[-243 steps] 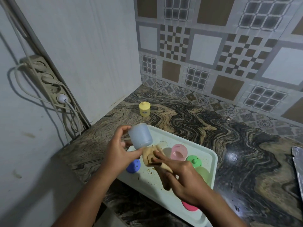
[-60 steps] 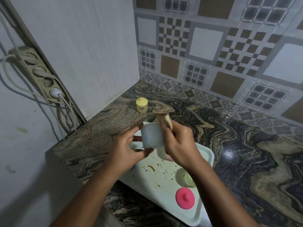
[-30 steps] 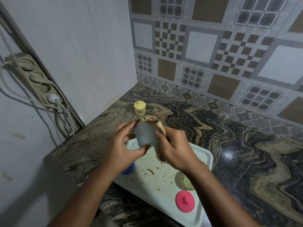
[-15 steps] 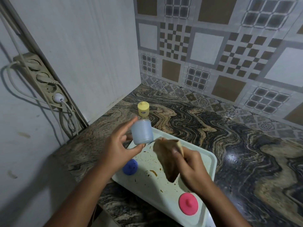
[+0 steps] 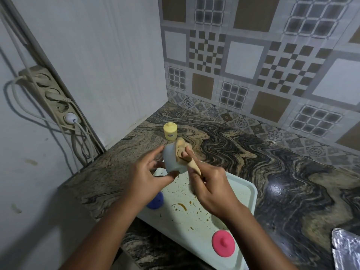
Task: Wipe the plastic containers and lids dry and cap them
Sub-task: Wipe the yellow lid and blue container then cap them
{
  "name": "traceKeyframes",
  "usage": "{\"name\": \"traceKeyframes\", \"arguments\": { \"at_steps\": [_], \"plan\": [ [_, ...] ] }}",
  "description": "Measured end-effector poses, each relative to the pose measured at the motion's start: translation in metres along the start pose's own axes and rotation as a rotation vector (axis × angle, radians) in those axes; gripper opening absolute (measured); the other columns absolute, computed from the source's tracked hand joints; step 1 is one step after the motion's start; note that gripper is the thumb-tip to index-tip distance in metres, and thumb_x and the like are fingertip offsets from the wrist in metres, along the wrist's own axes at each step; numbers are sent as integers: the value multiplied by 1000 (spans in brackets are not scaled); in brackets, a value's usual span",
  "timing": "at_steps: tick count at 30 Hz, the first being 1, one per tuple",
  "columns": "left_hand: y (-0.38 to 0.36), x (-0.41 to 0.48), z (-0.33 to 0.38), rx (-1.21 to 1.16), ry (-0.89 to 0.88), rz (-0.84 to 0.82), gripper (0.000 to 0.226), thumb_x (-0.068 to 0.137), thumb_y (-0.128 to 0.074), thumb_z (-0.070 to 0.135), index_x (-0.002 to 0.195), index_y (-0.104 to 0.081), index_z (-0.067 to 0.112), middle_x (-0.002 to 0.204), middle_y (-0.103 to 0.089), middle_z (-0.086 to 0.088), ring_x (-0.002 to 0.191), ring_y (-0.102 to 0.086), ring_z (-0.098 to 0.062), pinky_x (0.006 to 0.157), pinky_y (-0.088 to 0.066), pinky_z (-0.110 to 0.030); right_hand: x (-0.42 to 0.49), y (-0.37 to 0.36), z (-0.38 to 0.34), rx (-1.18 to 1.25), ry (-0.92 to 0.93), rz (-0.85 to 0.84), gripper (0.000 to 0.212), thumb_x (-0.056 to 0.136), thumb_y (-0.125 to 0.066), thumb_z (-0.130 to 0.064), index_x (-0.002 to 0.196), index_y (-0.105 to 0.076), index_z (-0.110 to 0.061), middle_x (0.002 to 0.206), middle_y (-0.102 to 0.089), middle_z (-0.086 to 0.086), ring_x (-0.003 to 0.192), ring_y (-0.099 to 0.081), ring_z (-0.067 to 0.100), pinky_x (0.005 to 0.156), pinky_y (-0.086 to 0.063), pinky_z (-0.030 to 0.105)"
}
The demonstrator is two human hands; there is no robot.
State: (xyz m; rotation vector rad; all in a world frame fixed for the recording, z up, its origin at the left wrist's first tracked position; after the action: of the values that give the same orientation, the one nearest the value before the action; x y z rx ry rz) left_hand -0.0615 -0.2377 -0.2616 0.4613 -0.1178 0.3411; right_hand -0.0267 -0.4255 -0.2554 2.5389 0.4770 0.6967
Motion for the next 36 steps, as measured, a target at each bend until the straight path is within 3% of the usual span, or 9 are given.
{"name": "traceKeyframes", "arguments": {
  "at_steps": [2, 7, 11, 14, 20, 23, 26, 29, 36],
  "plan": [
    [6, 1, 1, 34, -4, 35, 80, 63, -93, 12, 133, -58, 30, 101, -75, 5, 91, -70, 1, 76, -52, -12, -9, -3, 3, 14, 30, -42, 41, 100, -45, -31, 134, -64, -21, 68, -56, -23, 56, -50, -1, 62, -47, 32],
    [18, 2, 3, 27, -35, 52, 77, 64, -91, 8, 123, -53, 41, 113, -64, 25, 96, -68, 4, 77, -58, -27, -29, -3, 3, 96, 46, -239, 29, 104, -43, -22, 98, -71, -22, 63, -61, -1, 58, -56, 12, 83, -55, 43],
    [16, -2, 10, 11, -81, -3, 84, 71, -87, 9, 127, -49, 58, 133, -55, 26, 103, -67, 4, 90, -57, -33, -30, 11, 6, 223, -136, 50, 42, 99, -44, -33, 65, -56, -10, 52, -59, 1, 48, -54, 14, 55, -52, 35],
    [9, -5, 10, 46, -105, -31, 88, 71, -89, 18, 139, -43, 51, 139, -51, 23, 106, -63, 9, 92, -53, -27, -14, 21, 0, 374, -187, 263, 42, 98, -48, -30, 75, -58, 3, 57, -50, -4, 52, -42, 1, 48, -37, 24],
    [-6, -7, 11, -13, -114, -61, 82, 65, -93, 16, 132, -53, 39, 131, -62, 9, 110, -64, 4, 82, -59, -24, 14, 12, -4, 249, -179, 217, 39, 101, -45, -39, 75, -57, -12, 55, -55, 11, 51, -54, 35, 49, -44, 51],
    [-9, -6, 8, -7, -121, -74, 83, 66, -92, 16, 133, -50, 40, 133, -61, 8, 112, -65, 0, 86, -58, -23, 15, 0, -8, 150, -142, 138, 33, 100, -46, -30, 112, -72, -14, 87, -74, -15, 76, -70, -2, 64, -52, 22],
    [-8, -5, 4, 23, -146, -59, 84, 65, -93, 17, 137, -53, 30, 134, -56, 13, 114, -64, -6, 92, -58, -34, 10, -5, -8, 57, -48, 53, 47, 101, -47, -23, 147, -54, -11, 139, -65, 8, 103, -58, -9, 87, -36, -2],
    [-6, -6, 0, 27, -153, -53, 85, 66, -90, 18, 141, -51, 25, 134, -56, 11, 117, -62, -4, 97, -55, -32, 0, -5, -9, 21, 1, 27, 49, 100, -50, -19, 148, -51, -15, 114, -70, 27, 67, -46, -21, 72, -32, -4],
    [10, 4, -1, 27, -175, 58, 87, 65, -91, 5, 141, -52, 18, 130, -54, 9, 114, -58, 8, 94, -53, -20, -34, -8, -7, -39, 144, -160, 43, 97, -58, 0, 138, -63, -11, 107, -72, 12, 76, -47, -7, 76, -33, 3]
  ]
}}
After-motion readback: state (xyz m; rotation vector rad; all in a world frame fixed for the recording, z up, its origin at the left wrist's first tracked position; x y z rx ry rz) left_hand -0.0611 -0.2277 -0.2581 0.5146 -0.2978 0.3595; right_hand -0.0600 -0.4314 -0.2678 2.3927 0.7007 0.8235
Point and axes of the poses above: each hand's wrist, its own x-axis towards the middle knuckle, its own y-axis out of the back of the hand, z = x × y, the point moved 4 cm from there along x, towards the middle knuckle
